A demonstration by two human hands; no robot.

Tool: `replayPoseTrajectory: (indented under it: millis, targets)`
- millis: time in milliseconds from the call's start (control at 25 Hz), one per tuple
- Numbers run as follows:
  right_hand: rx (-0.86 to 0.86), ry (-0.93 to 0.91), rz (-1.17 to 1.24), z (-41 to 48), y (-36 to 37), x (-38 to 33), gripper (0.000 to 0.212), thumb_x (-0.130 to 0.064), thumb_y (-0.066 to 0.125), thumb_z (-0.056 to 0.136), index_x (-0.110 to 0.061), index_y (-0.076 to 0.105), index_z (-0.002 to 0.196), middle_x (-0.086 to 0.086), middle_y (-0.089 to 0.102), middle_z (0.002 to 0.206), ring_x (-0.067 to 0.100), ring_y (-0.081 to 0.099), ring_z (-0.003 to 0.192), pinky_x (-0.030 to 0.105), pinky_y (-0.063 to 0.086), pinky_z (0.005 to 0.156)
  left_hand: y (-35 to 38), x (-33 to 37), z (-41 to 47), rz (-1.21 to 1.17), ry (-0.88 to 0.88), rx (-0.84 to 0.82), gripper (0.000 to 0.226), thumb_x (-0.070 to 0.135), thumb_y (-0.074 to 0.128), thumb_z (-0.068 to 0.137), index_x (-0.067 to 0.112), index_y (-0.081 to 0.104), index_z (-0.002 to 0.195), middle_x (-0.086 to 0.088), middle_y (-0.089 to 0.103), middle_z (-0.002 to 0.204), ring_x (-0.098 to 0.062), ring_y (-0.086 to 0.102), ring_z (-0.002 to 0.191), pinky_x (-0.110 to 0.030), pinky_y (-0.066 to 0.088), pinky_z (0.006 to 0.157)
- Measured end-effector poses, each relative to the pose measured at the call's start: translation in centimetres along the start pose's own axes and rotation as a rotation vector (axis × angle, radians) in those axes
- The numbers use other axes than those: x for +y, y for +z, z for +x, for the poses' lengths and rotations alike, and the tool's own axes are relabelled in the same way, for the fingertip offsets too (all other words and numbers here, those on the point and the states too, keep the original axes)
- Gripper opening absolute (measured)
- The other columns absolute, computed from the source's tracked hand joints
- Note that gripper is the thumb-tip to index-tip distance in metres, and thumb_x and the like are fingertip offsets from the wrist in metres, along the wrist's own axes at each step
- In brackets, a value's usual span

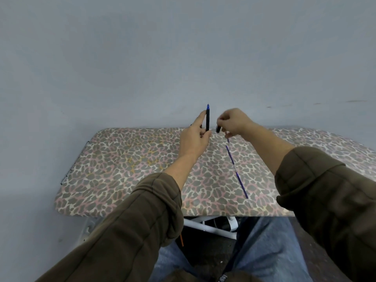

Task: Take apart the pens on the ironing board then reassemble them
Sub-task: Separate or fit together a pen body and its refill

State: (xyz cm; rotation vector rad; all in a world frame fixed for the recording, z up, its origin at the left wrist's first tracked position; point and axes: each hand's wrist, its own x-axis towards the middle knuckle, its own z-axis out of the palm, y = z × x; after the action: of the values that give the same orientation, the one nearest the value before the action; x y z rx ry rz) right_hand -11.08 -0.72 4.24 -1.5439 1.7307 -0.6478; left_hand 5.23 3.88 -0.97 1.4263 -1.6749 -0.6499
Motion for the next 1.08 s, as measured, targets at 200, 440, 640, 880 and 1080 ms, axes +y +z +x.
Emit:
replayPoseTrajectory:
  millis: [200,440,640,880,1080]
  targets:
    - [0.169,-0.179,0.319,-0.4,-2.0,-3.9,0.012,-0.017,0.056,0.103,-0.014,0.065,0.11,0.008,0.078,0.093,0.027,0.079,0.079,0.029,0.057,0.053,-0.2,0.4,-0.2,0.009,0.022,-0.03,0.069,0.023,0.065,0.099,0.044,0.033,0.156,-0.001,0.076,0.085,-0.011,0.066,0.071,-0.038,0.059,0.085]
    - [0.16,-0.24,0.357,-1.1,-2.2,-5.4,0.018,-0.017,0.055,0.104,-0.015,0.066,0.118,0.008,0.078,0.096,0.028,0.079,0.077,0.032,0.059,0.056,-0.5,0.5,-0.2,0.043,0.018,-0.041,0.068,0.026,0.066,0.1,0.043,0.033,0.156,-0.002,0.078,0.097,-0.016,0.072,0.086,-0.04,0.057,0.092]
    - [0.144,-0.252,0.324,-1.7,-1.8,-5.4,0.019,-0.016,0.055,0.105,-0.016,0.067,0.119,0.007,0.079,0.098,0.026,0.079,0.077,0.032,0.058,0.053,-0.5,0.5,-0.1,0.07,0.017,-0.045,0.068,0.027,0.067,0.099,0.044,0.033,0.156,0.001,0.078,0.096,-0.015,0.071,0.085,-0.039,0.058,0.091]
    - [0.148,-0.279,0.319,-2.0,-1.7,-5.1,0.019,-0.017,0.054,0.105,-0.019,0.066,0.119,0.006,0.078,0.098,0.024,0.079,0.074,0.031,0.056,0.05,-0.4,0.3,-0.3,0.066,0.02,-0.046,0.069,0.026,0.067,0.099,0.046,0.033,0.155,0.0,0.077,0.1,-0.015,0.072,0.085,-0.038,0.059,0.089]
    - [0.159,-0.315,0.34,-2.0,-1.7,-5.0,0.019,-0.02,0.054,0.106,-0.019,0.066,0.12,0.005,0.078,0.098,0.023,0.079,0.073,0.031,0.055,0.049,-0.4,0.4,-0.1,0.065,0.016,-0.045,0.069,0.026,0.067,0.099,0.046,0.033,0.155,0.001,0.078,0.098,-0.014,0.072,0.082,-0.039,0.059,0.089]
